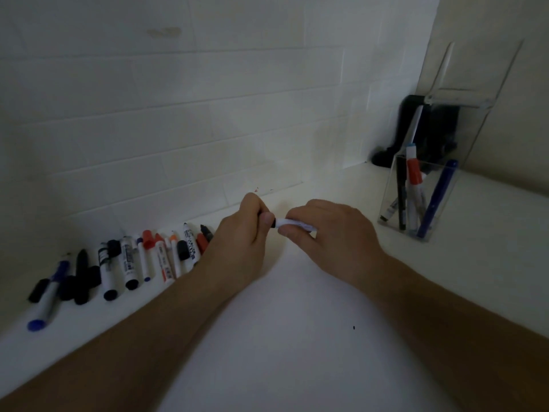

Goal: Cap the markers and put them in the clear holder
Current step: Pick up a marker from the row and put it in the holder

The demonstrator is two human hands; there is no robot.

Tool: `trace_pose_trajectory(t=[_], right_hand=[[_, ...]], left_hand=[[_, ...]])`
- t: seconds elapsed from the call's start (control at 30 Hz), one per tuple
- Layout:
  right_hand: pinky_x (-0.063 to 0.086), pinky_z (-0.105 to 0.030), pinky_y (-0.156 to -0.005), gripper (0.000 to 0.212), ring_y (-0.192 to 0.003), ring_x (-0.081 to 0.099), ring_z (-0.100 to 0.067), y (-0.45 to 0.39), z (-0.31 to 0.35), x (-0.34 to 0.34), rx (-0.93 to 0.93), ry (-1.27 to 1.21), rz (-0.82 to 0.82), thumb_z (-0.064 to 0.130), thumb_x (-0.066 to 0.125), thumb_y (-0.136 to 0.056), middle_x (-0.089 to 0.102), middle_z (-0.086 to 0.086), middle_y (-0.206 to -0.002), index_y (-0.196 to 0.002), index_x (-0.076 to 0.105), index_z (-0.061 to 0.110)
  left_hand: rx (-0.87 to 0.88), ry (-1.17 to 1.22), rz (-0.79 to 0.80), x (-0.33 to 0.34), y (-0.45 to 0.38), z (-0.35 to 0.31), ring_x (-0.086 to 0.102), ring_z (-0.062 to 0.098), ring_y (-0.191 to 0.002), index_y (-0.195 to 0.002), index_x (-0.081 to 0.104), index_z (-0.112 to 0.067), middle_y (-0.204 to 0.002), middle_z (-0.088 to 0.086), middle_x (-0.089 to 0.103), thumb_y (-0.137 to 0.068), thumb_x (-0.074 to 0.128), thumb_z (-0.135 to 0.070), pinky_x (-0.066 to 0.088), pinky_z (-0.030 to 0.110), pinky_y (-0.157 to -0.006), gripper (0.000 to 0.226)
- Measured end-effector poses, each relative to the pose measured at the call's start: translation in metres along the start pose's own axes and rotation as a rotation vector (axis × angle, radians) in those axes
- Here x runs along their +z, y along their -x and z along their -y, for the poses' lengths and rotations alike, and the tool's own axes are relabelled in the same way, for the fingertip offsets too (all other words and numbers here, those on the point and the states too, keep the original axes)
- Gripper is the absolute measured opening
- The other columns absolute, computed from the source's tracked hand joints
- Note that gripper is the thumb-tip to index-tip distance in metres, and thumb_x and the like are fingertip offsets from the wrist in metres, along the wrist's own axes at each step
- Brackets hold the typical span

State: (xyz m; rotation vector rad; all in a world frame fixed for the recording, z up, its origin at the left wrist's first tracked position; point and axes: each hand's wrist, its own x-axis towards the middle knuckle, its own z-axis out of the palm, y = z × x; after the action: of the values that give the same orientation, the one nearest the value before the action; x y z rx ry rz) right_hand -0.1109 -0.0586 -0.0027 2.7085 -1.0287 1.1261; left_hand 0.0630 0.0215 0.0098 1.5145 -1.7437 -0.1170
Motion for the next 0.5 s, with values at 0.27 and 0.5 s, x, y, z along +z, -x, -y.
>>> trace_pose_trajectory(t=[0.27, 0.5], right_hand=[[0.046, -0.038, -0.056, 0.049, -0.064, 0.053, -0.011, 0.001, 0.012, -0.010, -0.029, 0.087, -0.039, 0.063, 0.031, -0.102, 0.052, 0.005, -0.070, -0.089, 0.066, 0.031], [0.051, -0.039, -0.064, 0.049, -0.075, 0.061, -0.013, -0.002, 0.007, -0.012, -0.038, 0.044, 0.020, 0.065, 0.028, -0.100, 0.063, 0.007, -0.083, -0.104, 0.065, 0.033]], left_hand=[[0.012, 0.088, -0.059, 0.003, 0.001, -0.006, 0.044, 0.006, -0.058, -0.088, 0.040, -0.021, -0.066, -0.006, 0.048, -0.106, 0.034, -0.029, 0.033, 0.018, -0.051, 0.021], [0.008, 0.090, -0.039, 0.004, -0.001, -0.007, 0.046, 0.006, -0.058, -0.088, 0.040, -0.024, -0.065, -0.006, 0.050, -0.106, 0.035, -0.031, 0.033, 0.018, -0.050, 0.020]])
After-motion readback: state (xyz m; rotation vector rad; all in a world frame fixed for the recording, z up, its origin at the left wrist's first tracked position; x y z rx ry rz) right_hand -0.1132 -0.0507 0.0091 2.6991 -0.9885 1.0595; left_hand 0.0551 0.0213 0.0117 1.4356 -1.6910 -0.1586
